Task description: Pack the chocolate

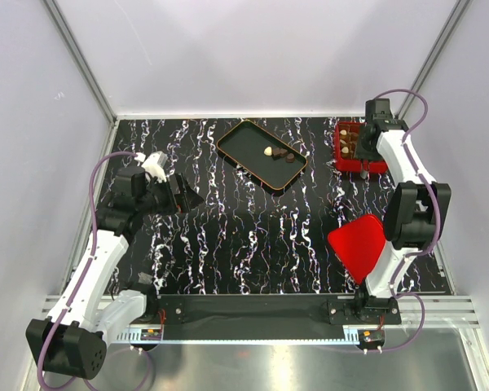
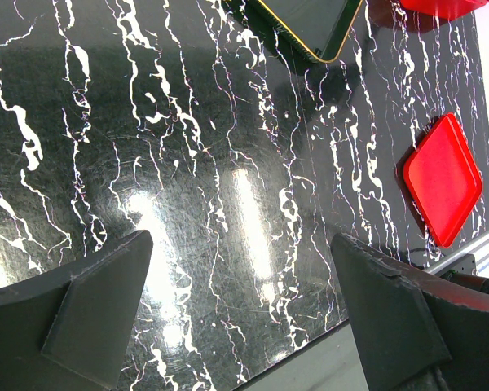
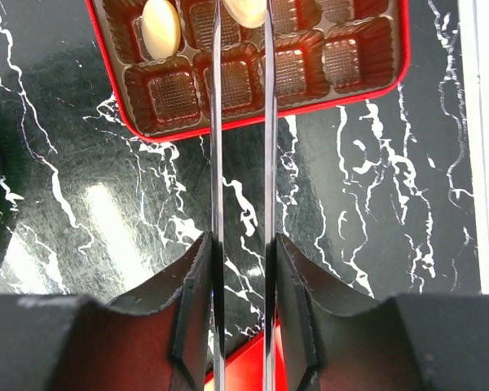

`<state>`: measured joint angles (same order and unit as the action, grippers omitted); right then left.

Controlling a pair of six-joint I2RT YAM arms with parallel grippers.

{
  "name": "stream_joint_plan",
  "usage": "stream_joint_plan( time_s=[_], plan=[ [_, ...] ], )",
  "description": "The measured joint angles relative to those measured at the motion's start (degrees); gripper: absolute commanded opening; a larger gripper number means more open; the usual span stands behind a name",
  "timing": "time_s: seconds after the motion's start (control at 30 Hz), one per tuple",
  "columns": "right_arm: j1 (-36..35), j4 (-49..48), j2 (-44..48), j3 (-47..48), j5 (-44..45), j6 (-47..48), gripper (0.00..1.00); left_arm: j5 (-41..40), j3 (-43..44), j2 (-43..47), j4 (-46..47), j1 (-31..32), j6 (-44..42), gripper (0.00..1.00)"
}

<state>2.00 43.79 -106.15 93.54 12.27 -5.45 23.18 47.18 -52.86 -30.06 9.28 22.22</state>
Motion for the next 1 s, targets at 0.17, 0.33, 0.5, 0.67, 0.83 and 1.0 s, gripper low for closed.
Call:
stream_joint_plan(
  time_s=[0.17, 0.33, 0.5, 0.67, 0.83, 1.0],
  plan=[
    [0.0, -0.7, -2.0, 0.0, -1.4, -0.2, 0.42, 0.0, 0.0, 0.0, 0.0, 0.0, 0.0, 0.99],
    [0.0, -0.7, -2.6, 0.0, -1.7, -0.4, 0.5, 0.0, 0.0, 0.0, 0.0, 0.0, 0.0, 0.99],
    [0.0, -0.3, -2.6, 1.9, -1.7, -0.6, 0.51, 0.0, 0.0, 0.0, 0.0, 0.0, 0.0, 0.99],
    [-0.2, 0.0, -2.2, 4.5, -2.9, -1.4, 0.49, 0.0, 0.0, 0.0, 0.0, 0.0, 0.0, 0.99],
    [-3.7, 0.2, -0.4, 4.5, -4.5, -1.9, 0.49, 0.0, 0.0, 0.0, 0.0, 0.0, 0.0, 0.99],
    [-14.8, -0.3, -0.5, 5.6, -6.0, -2.1, 0.49, 0.0, 0.0, 0.0, 0.0, 0.0, 0.0, 0.99]
  ],
)
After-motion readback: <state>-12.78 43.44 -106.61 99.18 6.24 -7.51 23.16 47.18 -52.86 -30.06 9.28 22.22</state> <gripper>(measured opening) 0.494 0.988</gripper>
